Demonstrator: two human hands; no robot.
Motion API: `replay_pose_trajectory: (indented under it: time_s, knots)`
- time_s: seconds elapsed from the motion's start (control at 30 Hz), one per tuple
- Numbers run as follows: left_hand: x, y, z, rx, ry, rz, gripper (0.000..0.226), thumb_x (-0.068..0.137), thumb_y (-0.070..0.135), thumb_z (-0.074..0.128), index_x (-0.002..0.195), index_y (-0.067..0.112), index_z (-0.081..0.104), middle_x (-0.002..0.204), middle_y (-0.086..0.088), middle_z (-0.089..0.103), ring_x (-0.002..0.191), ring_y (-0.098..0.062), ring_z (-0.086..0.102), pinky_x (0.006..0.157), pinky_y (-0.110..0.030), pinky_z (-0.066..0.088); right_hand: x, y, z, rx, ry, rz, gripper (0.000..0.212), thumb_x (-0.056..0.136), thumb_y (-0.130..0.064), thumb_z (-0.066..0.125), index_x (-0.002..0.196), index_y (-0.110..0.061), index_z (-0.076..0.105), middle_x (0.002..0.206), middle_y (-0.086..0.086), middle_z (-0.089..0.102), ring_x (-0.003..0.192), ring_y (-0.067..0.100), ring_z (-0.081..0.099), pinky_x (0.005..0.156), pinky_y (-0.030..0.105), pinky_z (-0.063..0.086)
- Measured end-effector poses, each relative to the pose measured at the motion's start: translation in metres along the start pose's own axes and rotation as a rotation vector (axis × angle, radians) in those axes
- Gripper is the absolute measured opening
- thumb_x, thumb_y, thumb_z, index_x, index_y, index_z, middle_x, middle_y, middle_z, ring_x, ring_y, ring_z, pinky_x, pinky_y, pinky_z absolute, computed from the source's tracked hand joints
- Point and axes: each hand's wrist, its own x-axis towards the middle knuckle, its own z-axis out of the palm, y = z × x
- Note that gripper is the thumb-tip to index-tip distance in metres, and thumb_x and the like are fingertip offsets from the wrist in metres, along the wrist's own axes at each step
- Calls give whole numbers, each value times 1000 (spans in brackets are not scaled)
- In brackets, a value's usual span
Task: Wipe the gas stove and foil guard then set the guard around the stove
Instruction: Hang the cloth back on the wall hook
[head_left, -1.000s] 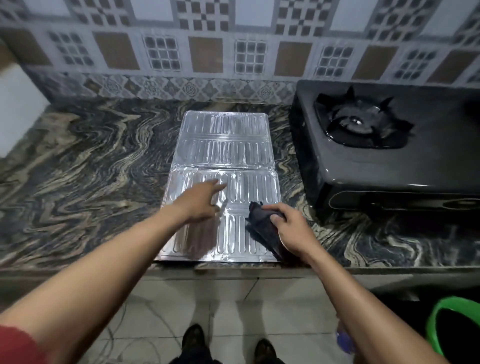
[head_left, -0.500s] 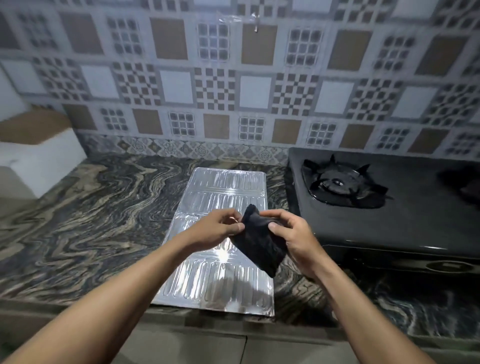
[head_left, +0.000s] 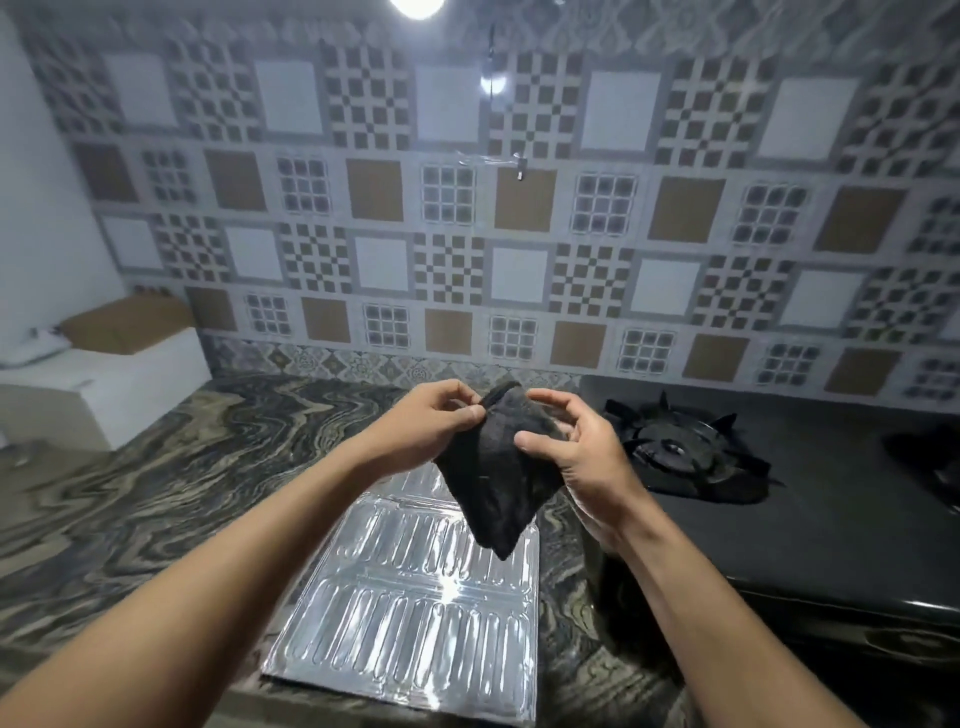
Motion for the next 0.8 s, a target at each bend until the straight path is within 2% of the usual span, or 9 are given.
replay_pose_trajectory:
  time_s: [0.03,0.13,0.23,0.3,0.43,0.53,0.6,0.7,0.8]
  knots:
    - [1,1,-1,5,10,5,6,91,18,66,94,17,61,86,-4,67,69,-8,60,58,-20,45,4,-6,1,-5,-31,2,46,82,11,68,121,-13,61,112,19,71,104,30,69,83,37,57]
    - [5,7,-3,-124,-21,20,37,85,3,64,119,14,59,122,-13,66,107,-20,63,82,-25,50,17,-27,3,-26,-139,37,48,83,16,63,122,-10,59,114,22,68,105,32,67,84,39,56]
    - [7,17,-9,-237,-164,28,55,84,9,66,137,18,54,133,-6,64,122,-19,61,96,-27,50,30,-49,1,-4,-259,47,49,83,19,59,125,-6,56,112,24,67,97,32,66,87,44,55]
    - [11,20,-17,-247,-253,-8,47,86,16,66,133,16,60,128,-7,68,118,-22,64,93,-29,51,40,-63,-2,-13,-275,35,49,83,18,60,126,-6,55,113,27,66,97,34,66,88,47,54]
    - [32,30,-36,-219,-206,-7,25,83,18,69,107,12,70,101,-6,74,95,-20,70,80,-30,53,62,-83,-14,-192,-259,-5,54,77,3,73,126,-19,60,120,26,64,111,35,64,99,51,50]
    - [54,47,-56,-26,-239,30,7,90,16,69,96,14,66,82,1,69,79,-13,66,70,-25,50,76,-97,-14,-401,-323,36,58,76,-23,83,129,-24,60,119,12,68,114,17,63,101,36,47]
    - [71,58,-68,83,-268,60,13,90,17,70,98,9,63,80,-1,66,76,-15,61,70,-25,43,90,-104,-6,-466,-354,20,40,83,-25,77,120,-13,67,110,11,73,106,20,69,98,39,51]
    - [96,75,-90,101,-250,95,25,86,14,73,107,6,61,89,-3,71,82,-15,66,73,-23,50,119,-110,2,-452,-228,-30,24,89,-16,71,105,1,72,102,20,74,91,26,71,94,48,54]
    - [123,83,-112,38,-211,139,44,78,20,76,115,4,58,101,-9,72,94,-22,70,81,-29,53,149,-115,6,-404,-178,-68,23,89,-11,69,108,3,70,104,19,73,88,24,71,80,39,60]
